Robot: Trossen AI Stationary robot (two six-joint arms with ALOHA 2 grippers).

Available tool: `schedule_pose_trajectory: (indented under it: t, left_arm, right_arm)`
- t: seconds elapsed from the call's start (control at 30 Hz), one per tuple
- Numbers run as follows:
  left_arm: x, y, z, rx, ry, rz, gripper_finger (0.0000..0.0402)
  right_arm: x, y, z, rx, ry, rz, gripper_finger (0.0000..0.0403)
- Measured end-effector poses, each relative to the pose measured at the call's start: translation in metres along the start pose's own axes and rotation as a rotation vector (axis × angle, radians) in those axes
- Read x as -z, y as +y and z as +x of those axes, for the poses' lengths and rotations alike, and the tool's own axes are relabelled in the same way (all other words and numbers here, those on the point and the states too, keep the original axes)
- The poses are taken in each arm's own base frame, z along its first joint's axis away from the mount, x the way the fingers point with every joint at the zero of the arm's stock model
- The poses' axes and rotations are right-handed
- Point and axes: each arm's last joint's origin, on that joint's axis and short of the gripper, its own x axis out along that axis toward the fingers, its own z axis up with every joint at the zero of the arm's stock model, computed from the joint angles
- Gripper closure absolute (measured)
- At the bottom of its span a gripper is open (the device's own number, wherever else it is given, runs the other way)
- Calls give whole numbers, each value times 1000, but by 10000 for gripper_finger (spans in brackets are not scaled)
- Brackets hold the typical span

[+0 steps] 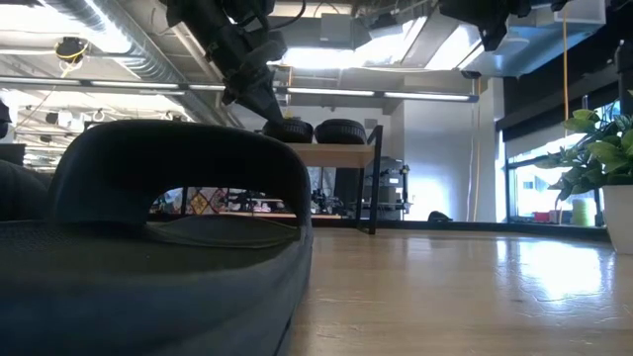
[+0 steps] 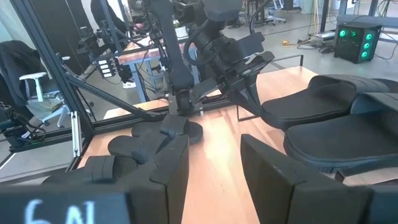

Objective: Pick and place slides into the shelf
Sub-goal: Put the black slipper on the shelf, then put the black slipper under the shelf

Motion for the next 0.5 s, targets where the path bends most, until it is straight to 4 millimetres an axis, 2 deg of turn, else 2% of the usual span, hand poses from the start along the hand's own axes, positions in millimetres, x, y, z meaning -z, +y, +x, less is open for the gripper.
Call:
schedule_pose_trajectory:
  t: [0.17,0.5]
  left_arm:
    - [0,-1,0,14,2,-4,398]
    - [0,-5,-3,162,24,-60,398]
  right_arm:
    - [2,0,0,3,17,-1,257]
    - [2,-1,0,6,25,-23,257]
